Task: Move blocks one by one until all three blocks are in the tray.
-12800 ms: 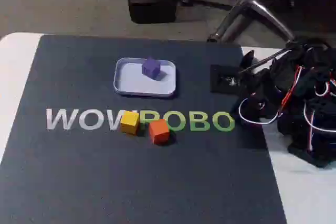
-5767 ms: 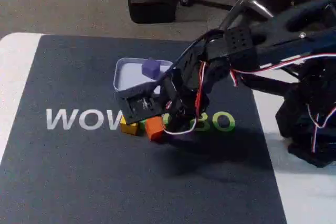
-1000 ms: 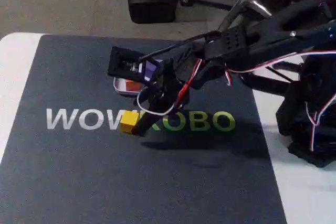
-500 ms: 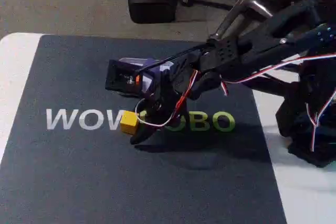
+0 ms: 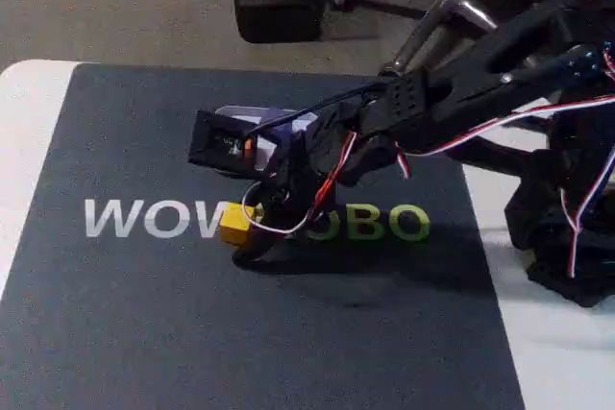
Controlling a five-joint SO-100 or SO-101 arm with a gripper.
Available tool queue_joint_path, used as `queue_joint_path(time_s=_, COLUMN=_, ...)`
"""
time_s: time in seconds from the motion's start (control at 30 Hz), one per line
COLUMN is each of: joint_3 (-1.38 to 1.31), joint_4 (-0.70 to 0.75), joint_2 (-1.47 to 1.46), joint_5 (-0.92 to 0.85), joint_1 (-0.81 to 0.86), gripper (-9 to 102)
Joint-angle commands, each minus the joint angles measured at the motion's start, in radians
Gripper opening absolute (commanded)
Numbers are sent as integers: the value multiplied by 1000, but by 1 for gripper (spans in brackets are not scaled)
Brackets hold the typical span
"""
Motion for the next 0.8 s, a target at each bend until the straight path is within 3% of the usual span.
queue_joint_path(time_s=0.0, joint_3=-34, joint_4=-20, joint_2=-3, joint_5=-2, joint_1=9, gripper=23)
queue_joint_path(time_s=0.5, joint_3=-32, joint_4=-29, joint_2=-15, joint_5=-14, joint_1=38, gripper=8)
queue_joint_path(time_s=0.7, joint_3=-12, joint_4=-29, joint_2=34, joint_5=5, joint_1=40, gripper=-8)
queue_joint_path(time_s=0.77, joint_3=12, joint_4=-25, joint_2=74, joint_5=11, joint_1=43, gripper=-8)
